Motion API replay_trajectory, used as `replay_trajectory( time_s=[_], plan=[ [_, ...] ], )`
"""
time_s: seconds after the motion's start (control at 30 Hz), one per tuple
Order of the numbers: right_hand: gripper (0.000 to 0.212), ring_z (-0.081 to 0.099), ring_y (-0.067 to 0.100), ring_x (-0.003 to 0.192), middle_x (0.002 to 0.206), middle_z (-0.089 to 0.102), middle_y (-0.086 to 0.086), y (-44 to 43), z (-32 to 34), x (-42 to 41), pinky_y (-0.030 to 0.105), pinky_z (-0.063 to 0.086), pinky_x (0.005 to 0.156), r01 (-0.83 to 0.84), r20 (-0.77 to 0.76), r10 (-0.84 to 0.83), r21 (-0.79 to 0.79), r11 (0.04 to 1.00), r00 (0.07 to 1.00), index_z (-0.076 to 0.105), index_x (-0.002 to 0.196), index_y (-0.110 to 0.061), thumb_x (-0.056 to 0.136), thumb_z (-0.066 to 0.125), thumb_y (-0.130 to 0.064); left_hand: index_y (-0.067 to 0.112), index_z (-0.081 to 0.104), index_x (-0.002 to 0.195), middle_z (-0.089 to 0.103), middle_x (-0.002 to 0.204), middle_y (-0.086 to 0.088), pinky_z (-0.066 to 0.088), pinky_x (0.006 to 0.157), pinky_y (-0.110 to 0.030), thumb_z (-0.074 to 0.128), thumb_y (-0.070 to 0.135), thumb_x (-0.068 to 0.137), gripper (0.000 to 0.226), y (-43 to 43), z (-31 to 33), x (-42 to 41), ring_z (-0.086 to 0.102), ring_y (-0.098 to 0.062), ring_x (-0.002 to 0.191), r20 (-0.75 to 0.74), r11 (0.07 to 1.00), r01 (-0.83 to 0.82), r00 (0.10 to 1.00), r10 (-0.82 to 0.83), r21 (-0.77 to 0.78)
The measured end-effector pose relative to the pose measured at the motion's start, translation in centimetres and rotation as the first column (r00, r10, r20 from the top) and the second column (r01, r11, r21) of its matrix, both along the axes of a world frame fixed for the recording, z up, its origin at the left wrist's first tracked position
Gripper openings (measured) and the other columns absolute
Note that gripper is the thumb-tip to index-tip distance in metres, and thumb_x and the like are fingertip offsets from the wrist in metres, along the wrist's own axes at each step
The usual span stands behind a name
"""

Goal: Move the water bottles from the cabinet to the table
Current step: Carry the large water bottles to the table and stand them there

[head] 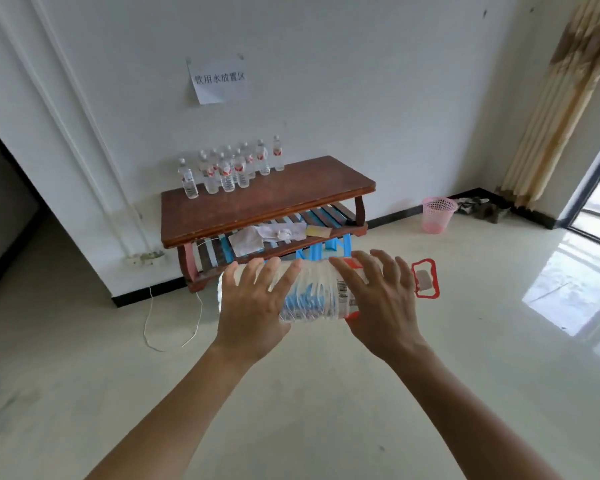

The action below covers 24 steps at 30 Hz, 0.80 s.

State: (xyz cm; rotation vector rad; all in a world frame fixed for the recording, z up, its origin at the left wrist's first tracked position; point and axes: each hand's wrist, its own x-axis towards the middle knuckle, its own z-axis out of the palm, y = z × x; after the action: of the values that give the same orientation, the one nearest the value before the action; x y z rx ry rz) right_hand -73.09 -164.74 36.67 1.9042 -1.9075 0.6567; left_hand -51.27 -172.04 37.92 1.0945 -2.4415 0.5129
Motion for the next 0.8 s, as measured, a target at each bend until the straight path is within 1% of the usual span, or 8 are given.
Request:
replay_trajectory(
  time_s=[0.1, 0.27, 0.37, 0.47, 0.53, 0.63, 0.73, 0.8],
  plan=[
    [0.106, 0.043, 0.040, 0.133, 0.142, 0.048, 0.011, -6.8, 0.4, -1.4, 0.065, 0.034, 0.109, -0.052, -0.012, 0.052, 0.003, 0.999, 0.999, 0.047, 0.144, -0.029, 0.053, 0.100, -0.034, 0.024, 0.045, 0.146, 0.057, 0.133, -0.011, 0.039, 0.101, -0.062, 0.091, 0.048, 0.055, 0.105, -5.5, 0.3, -0.9, 0.053, -0.033, 0.122, -0.025, 0.999, -0.047, 0.999, 0.047, -0.005],
    [0.103, 0.043, 0.038, 0.134, 0.143, 0.049, 0.010, -20.2, -0.5, -3.3, 0.066, 0.036, 0.109, -0.117, -0.023, 0.117, 0.003, 0.993, 0.993, 0.048, 0.144, -0.030, 0.054, 0.098, -0.033, 0.025, 0.041, 0.146, 0.056, 0.133, -0.008, 0.038, 0.102, -0.060, 0.088, 0.050, 0.058, 0.103, -17.7, -1.3, -2.4, 0.054, -0.032, 0.122, -0.049, 0.995, -0.083, 0.996, 0.080, -0.049],
    [0.103, 0.044, 0.038, 0.133, 0.141, 0.050, 0.008, -28.0, -1.1, -4.4, 0.063, 0.035, 0.110, -0.114, -0.033, 0.114, 0.025, 0.993, 0.993, 0.045, 0.143, -0.031, 0.055, 0.098, -0.031, 0.025, 0.043, 0.146, 0.057, 0.132, -0.008, 0.039, 0.102, -0.060, 0.087, 0.055, 0.059, 0.101, -25.3, -2.1, -3.7, 0.055, -0.032, 0.121, -0.055, 0.995, -0.100, 0.994, 0.099, -0.011],
    [0.111, 0.048, 0.038, 0.130, 0.139, 0.052, 0.008, -35.5, -0.8, -6.5, 0.065, 0.038, 0.108, -0.110, -0.035, 0.112, 0.062, 0.992, 0.993, 0.043, 0.142, -0.033, 0.047, 0.101, -0.032, 0.024, 0.046, 0.144, 0.059, 0.130, -0.008, 0.038, 0.101, -0.058, 0.088, 0.057, 0.055, 0.104, -33.0, -2.1, -5.7, 0.056, -0.031, 0.118, -0.069, 0.995, -0.091, 0.993, 0.093, 0.035],
    [0.114, 0.049, 0.039, 0.129, 0.137, 0.052, 0.008, -39.8, -0.2, -7.9, 0.066, 0.040, 0.106, -0.081, -0.036, 0.083, 0.060, 0.995, 0.996, 0.044, 0.142, -0.033, 0.043, 0.102, -0.033, 0.024, 0.048, 0.144, 0.058, 0.130, -0.008, 0.036, 0.102, -0.057, 0.090, 0.050, 0.053, 0.104, -37.8, -1.7, -7.4, 0.057, -0.031, 0.117, -0.075, 0.998, -0.057, 0.996, 0.057, 0.007],
    [0.114, 0.048, 0.038, 0.127, 0.137, 0.051, 0.008, -46.1, 0.3, -11.1, 0.064, 0.042, 0.105, -0.033, -0.031, 0.034, 0.037, 0.999, 0.999, 0.046, 0.141, -0.032, 0.042, 0.103, -0.032, 0.024, 0.049, 0.144, 0.058, 0.130, -0.006, 0.033, 0.103, -0.055, 0.089, 0.036, 0.052, 0.101, -44.9, -1.2, -10.9, 0.056, -0.031, 0.118, -0.105, 1.000, -0.017, 0.994, 0.015, -0.021],
    [0.111, 0.049, 0.038, 0.127, 0.137, 0.051, 0.007, -51.6, -0.4, -15.2, 0.064, 0.042, 0.104, 0.004, -0.032, -0.002, 0.044, 0.999, 1.000, 0.046, 0.140, -0.033, 0.044, 0.102, -0.029, 0.025, 0.046, 0.144, 0.057, 0.130, -0.005, 0.035, 0.102, -0.055, 0.088, 0.036, 0.054, 0.100, -51.1, -1.8, -14.9, 0.056, -0.030, 0.116, -0.107, 0.999, 0.037, 0.993, -0.039, -0.021],
    [0.111, 0.049, 0.038, 0.127, 0.137, 0.051, 0.006, -55.3, -0.8, -17.2, 0.064, 0.043, 0.103, 0.013, -0.039, -0.011, 0.061, 0.998, 0.999, 0.047, 0.141, -0.033, 0.044, 0.101, -0.026, 0.025, 0.048, 0.143, 0.057, 0.128, -0.004, 0.037, 0.100, -0.055, 0.087, 0.035, 0.054, 0.098, -55.2, -2.2, -17.3, 0.057, -0.031, 0.115, -0.107, 0.998, 0.063, 0.992, -0.066, -0.029]
  ],
)
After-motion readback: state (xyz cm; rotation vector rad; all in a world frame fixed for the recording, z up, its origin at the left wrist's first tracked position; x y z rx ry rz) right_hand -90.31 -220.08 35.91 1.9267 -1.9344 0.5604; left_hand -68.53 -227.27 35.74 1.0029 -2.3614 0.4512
